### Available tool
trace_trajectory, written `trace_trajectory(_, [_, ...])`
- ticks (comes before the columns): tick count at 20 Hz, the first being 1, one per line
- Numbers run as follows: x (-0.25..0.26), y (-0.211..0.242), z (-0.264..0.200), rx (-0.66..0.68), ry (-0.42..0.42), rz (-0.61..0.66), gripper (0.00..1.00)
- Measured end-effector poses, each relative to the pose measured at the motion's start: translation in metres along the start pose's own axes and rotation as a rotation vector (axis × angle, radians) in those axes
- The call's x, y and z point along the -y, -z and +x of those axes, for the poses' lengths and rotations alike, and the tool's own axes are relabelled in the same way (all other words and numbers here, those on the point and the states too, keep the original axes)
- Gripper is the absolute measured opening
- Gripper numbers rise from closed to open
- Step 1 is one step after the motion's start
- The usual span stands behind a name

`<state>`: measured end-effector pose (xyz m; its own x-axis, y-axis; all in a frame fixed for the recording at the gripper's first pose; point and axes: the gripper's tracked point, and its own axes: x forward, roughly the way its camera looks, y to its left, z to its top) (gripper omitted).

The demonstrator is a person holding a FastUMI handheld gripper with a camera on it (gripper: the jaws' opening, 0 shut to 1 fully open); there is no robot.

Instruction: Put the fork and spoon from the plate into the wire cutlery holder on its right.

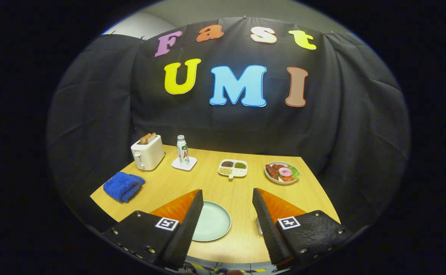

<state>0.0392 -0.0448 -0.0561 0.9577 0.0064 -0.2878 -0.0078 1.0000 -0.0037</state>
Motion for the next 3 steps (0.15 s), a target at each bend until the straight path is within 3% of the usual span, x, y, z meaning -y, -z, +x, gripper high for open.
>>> trace_trajectory(1, [0.0015, -0.0074, -0.0016, 0.042, 0.013, 0.0, 0.87])
trace_trajectory(3, [0.0045, -0.0158, -0.0035, 0.113, 0.05, -0.001, 0.87])
